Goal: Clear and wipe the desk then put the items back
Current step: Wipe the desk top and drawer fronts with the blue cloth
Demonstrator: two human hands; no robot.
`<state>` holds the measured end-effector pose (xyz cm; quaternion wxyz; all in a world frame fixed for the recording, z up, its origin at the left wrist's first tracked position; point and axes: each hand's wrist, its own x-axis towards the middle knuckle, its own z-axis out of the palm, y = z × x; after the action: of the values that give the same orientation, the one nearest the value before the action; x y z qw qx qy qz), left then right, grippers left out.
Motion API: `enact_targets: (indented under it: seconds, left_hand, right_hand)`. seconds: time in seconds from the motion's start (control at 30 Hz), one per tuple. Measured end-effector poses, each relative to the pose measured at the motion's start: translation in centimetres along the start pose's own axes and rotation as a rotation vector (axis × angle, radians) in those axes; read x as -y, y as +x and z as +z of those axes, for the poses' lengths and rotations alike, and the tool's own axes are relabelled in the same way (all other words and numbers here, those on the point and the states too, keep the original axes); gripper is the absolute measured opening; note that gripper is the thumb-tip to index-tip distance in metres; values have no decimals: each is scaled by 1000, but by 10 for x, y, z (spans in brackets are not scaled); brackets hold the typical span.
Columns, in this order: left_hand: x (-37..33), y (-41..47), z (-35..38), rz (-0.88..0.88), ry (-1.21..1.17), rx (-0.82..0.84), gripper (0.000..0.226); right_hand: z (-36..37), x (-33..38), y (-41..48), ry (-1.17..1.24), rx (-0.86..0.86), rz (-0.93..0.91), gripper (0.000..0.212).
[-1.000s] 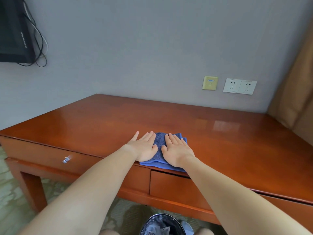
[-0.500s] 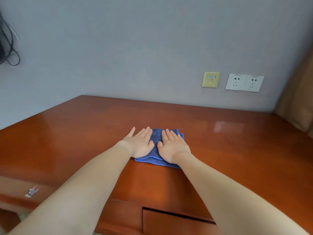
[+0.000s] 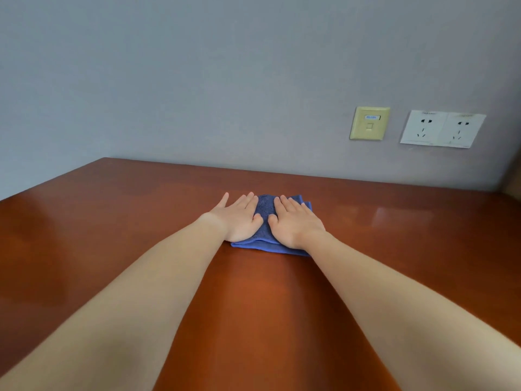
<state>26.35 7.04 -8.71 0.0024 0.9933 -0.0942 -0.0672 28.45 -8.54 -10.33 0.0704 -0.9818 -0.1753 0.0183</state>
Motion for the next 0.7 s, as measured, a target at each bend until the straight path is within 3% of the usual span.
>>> enact_targets:
  seconds: [0.3,0.7]
  left_hand:
    - [20,75,-11,-20,-3,-2,60]
    - [9,65,-13,-73,4,17,59]
  right_hand:
    - [-5,-23,80,-13,5,6,60]
    - [-7,-27,75,1,21,-53,61]
